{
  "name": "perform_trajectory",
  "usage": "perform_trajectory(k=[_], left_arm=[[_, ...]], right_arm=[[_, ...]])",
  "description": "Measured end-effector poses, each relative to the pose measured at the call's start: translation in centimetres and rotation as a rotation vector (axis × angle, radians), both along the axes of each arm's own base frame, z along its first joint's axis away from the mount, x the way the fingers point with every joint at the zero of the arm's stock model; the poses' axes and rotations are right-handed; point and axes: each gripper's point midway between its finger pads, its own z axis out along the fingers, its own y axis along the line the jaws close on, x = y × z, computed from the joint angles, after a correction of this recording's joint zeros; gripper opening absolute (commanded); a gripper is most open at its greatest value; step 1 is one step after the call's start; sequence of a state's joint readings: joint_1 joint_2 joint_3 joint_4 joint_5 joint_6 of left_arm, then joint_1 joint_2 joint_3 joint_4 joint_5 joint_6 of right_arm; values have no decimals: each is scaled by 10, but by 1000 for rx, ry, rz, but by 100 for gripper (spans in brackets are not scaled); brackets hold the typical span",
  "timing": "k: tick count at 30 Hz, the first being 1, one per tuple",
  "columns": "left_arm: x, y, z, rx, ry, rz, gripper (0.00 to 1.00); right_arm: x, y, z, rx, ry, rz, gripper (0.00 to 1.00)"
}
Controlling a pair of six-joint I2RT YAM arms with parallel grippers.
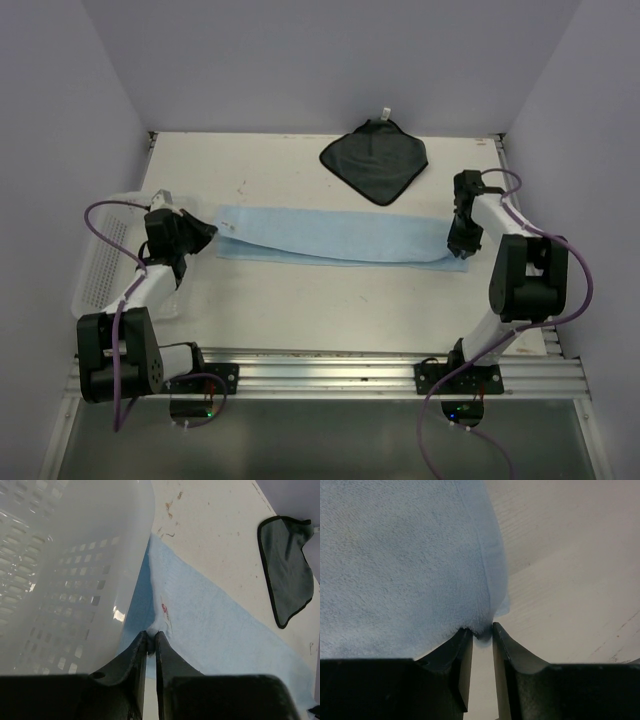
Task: Roll the towels
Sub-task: Fold the towel
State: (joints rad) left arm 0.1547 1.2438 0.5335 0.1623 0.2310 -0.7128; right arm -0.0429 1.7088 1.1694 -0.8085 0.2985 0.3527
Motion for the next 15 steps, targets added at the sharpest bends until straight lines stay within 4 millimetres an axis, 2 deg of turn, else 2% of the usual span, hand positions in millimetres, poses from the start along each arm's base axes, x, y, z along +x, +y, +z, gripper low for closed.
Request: perform_trajectory(k=[5,9,15], left_arm=[[0,0,0,2,-1,-2,32],[-1,-2,-1,1,1,-9,34],[-1,-3,-1,1,1,-10,34]], right_arm=[[-2,1,0,1,10,7,36],[-5,3,0,1,22,17,42],[-10,8,0,0,47,39,44]])
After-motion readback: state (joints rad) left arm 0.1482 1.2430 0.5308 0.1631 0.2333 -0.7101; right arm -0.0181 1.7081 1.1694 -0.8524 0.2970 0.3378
